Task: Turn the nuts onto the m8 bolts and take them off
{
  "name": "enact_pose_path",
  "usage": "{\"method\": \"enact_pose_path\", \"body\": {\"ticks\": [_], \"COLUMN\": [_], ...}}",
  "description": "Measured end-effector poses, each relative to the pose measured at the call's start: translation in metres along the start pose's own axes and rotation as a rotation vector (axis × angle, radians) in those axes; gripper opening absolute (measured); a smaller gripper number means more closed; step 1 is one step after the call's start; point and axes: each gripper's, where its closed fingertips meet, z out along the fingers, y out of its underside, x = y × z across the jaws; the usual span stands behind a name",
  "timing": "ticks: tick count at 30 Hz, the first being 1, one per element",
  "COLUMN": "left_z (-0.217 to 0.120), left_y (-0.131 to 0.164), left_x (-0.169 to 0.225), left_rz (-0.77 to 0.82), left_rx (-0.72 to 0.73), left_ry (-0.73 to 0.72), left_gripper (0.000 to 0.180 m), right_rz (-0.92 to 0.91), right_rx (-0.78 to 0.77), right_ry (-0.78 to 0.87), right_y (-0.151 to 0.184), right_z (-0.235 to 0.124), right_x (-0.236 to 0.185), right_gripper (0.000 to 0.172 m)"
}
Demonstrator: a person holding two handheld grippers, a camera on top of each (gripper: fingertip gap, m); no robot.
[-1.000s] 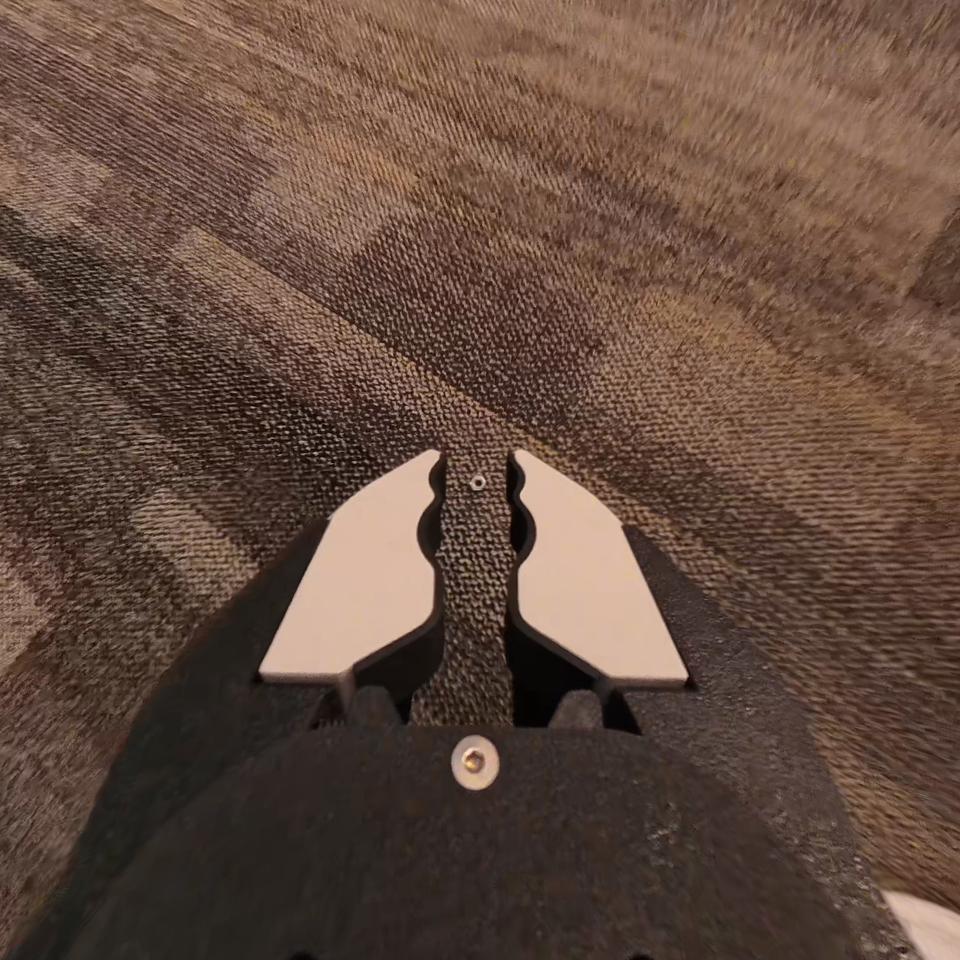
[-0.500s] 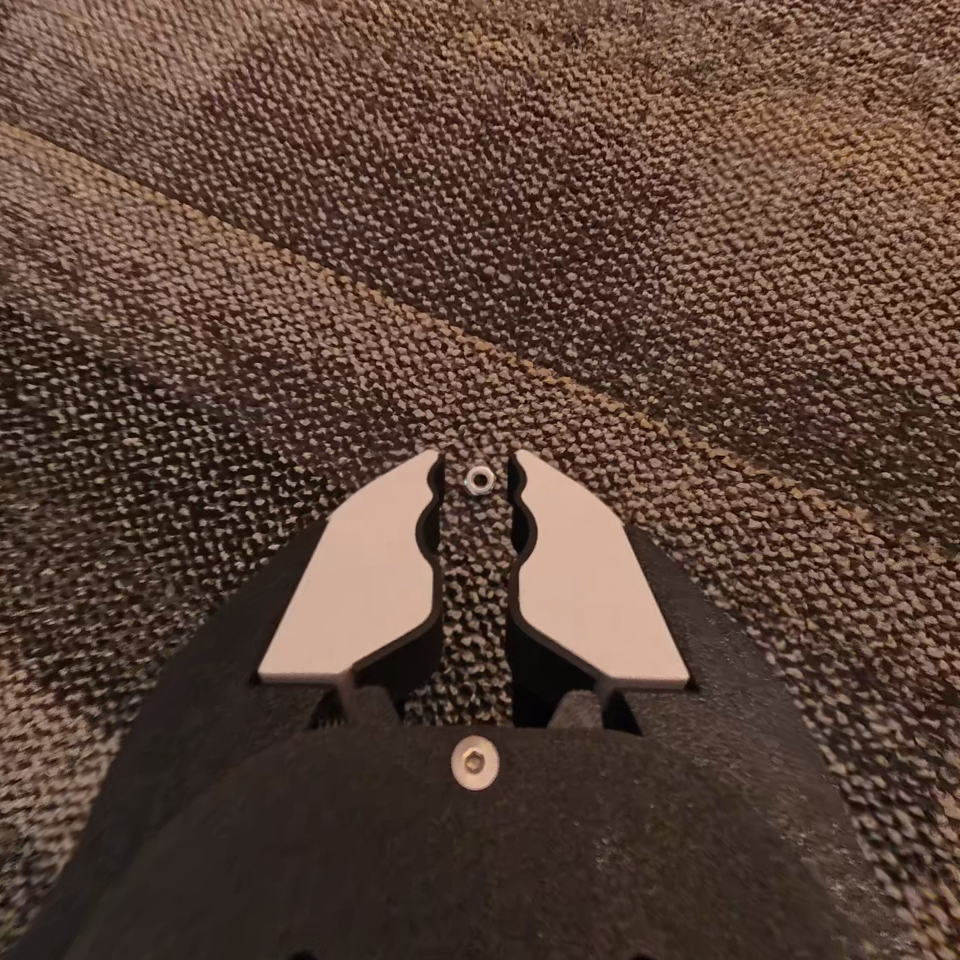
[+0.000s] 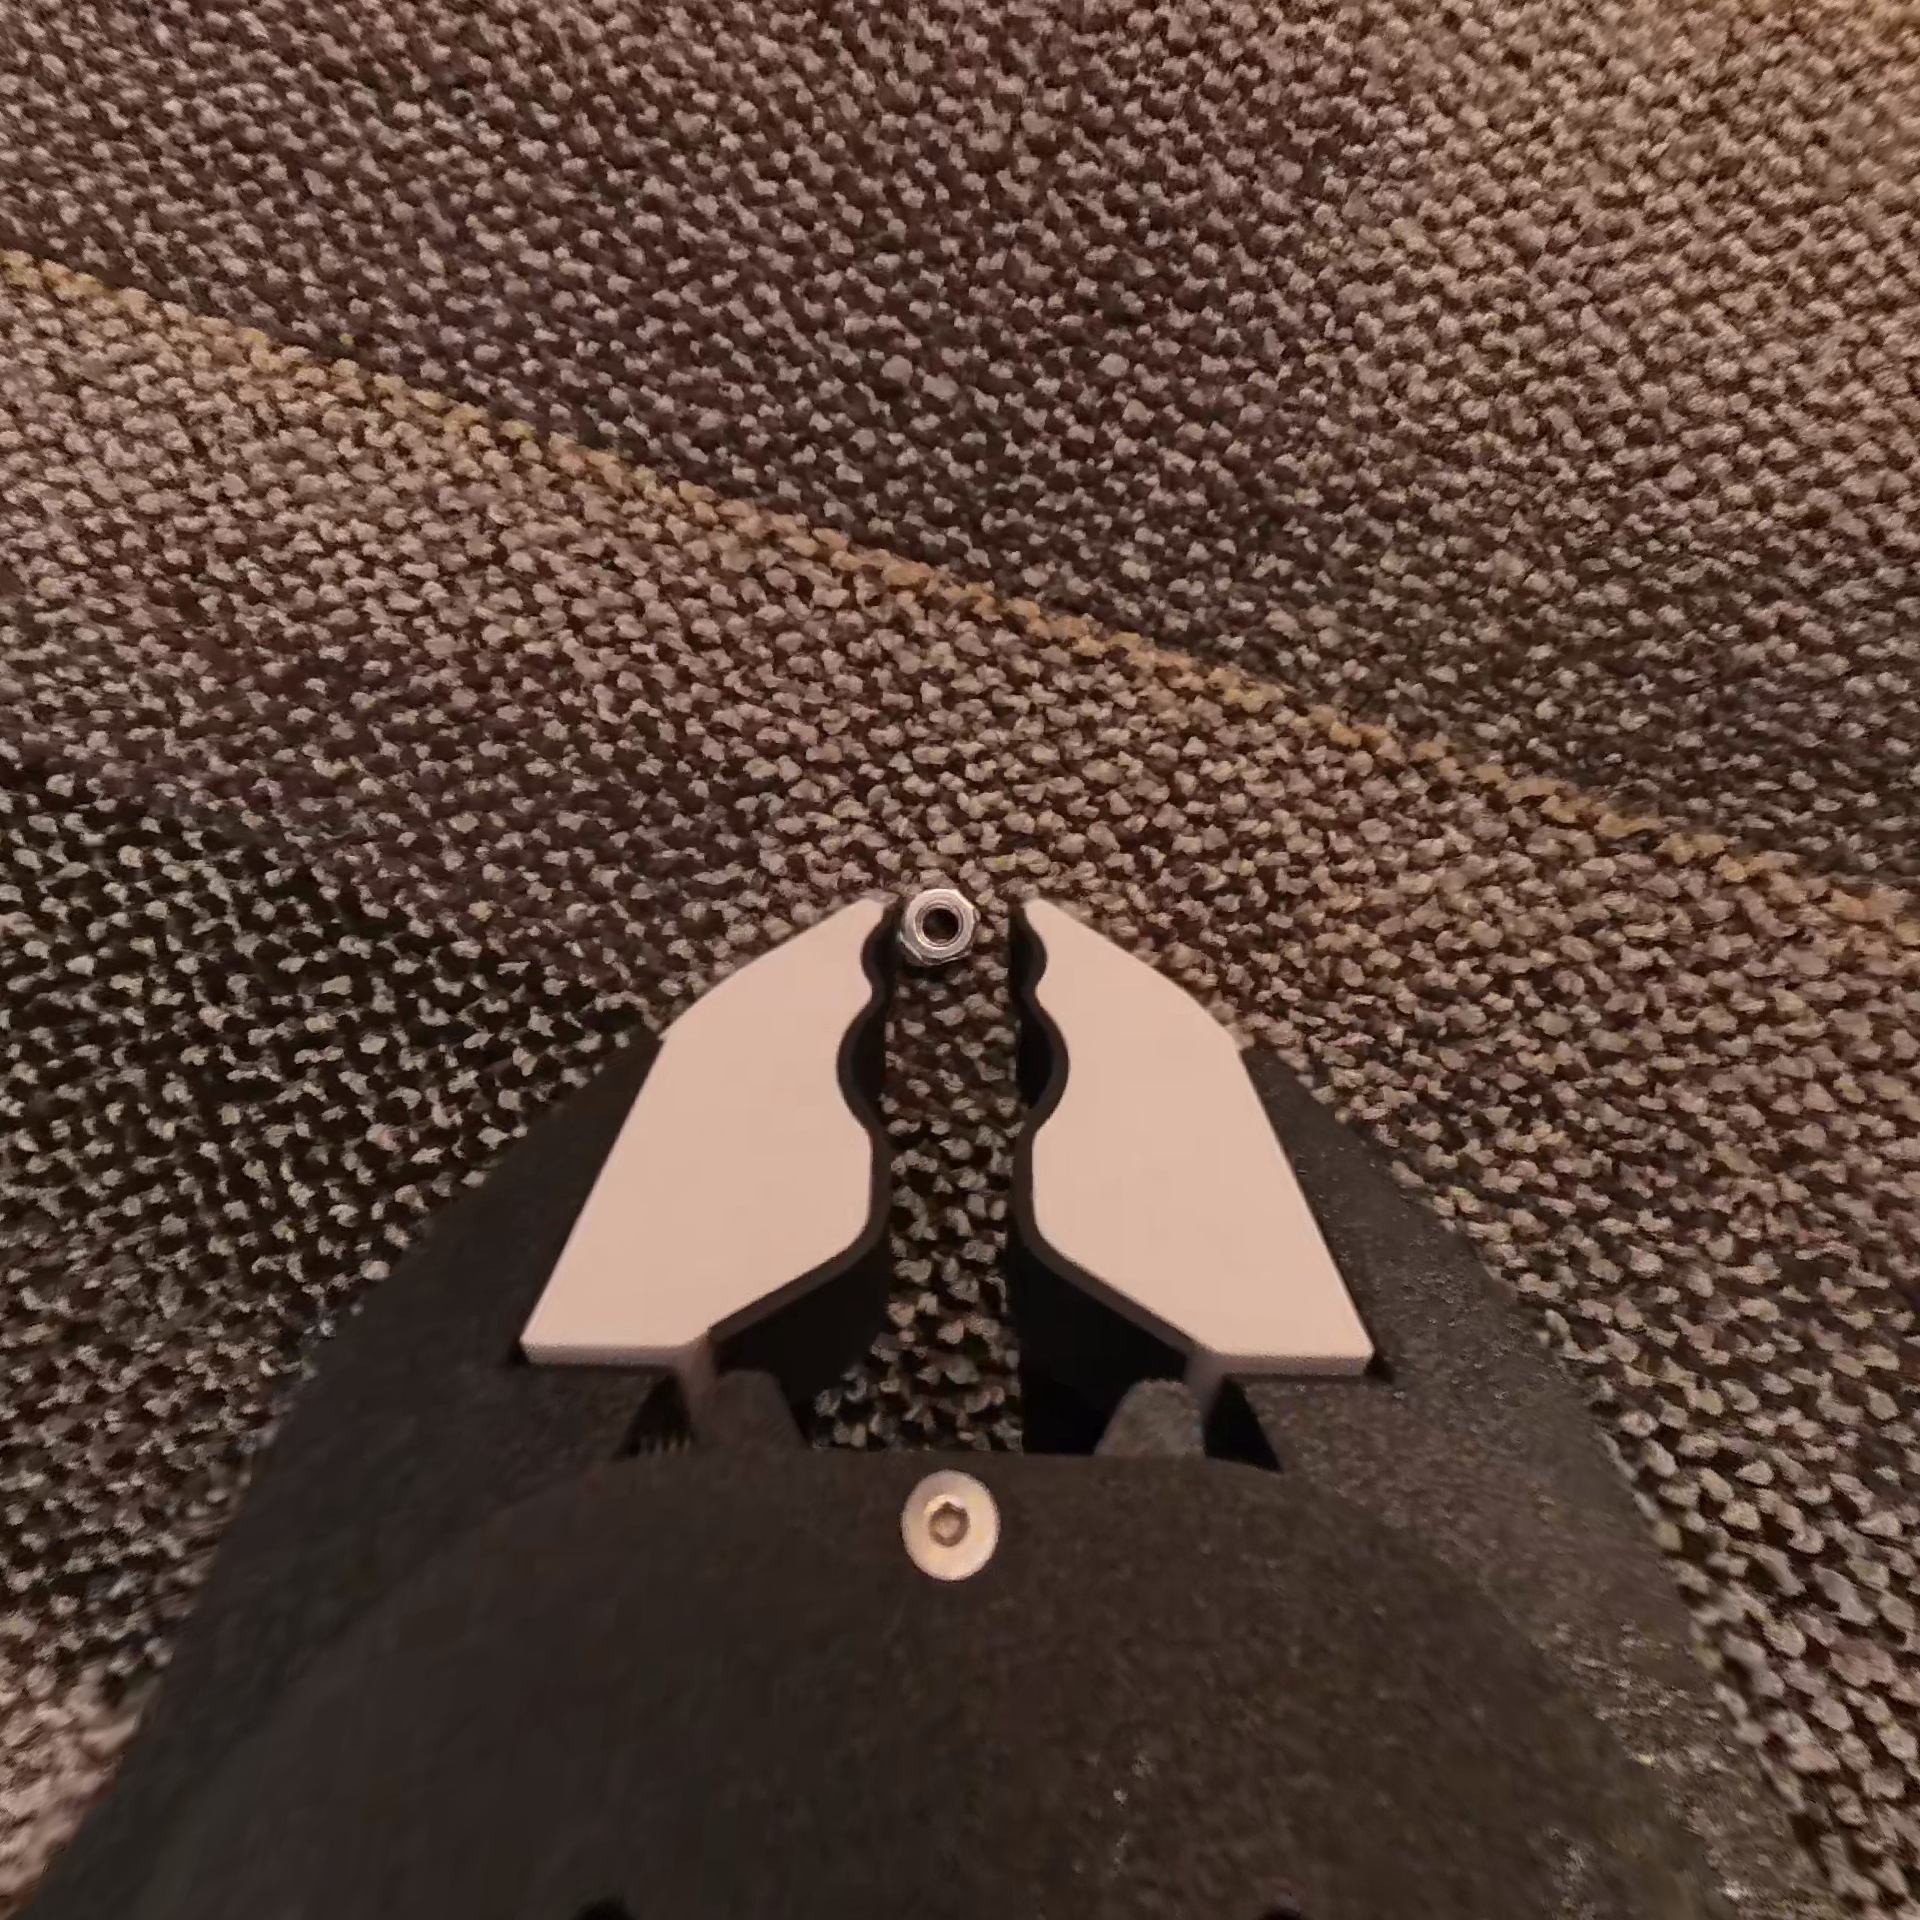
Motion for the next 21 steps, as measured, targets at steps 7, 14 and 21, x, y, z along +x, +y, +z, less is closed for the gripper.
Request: {"method": "enact_pose_path", "body": {"ticks": [7, 14, 21], "left_z": [0.005, -0.003, -0.109], "left_y": [0.003, -0.003, -0.118], "left_x": [0.000, 0.003, 0.014], "left_rz": [0.006, 0.015, 0.049], "left_rx": [0.007, 0.007, 0.119], "left_ry": [0.021, 0.018, -0.014], "left_gripper": [0.017, 0.015, 0.015], "right_rz": [0.000, 0.016, 0.045], "right_rx": [-0.032, -0.023, 0.008], "right_ry": [-0.037, -0.047, -0.081], "right_y": [0.011, 0.013, -0.021], "right_z": [0.005, 0.003, -0.042], "right_x": [-0.006, -0.008, -0.043], "right_gripper": [0.020, 0.019, 0.015]}}
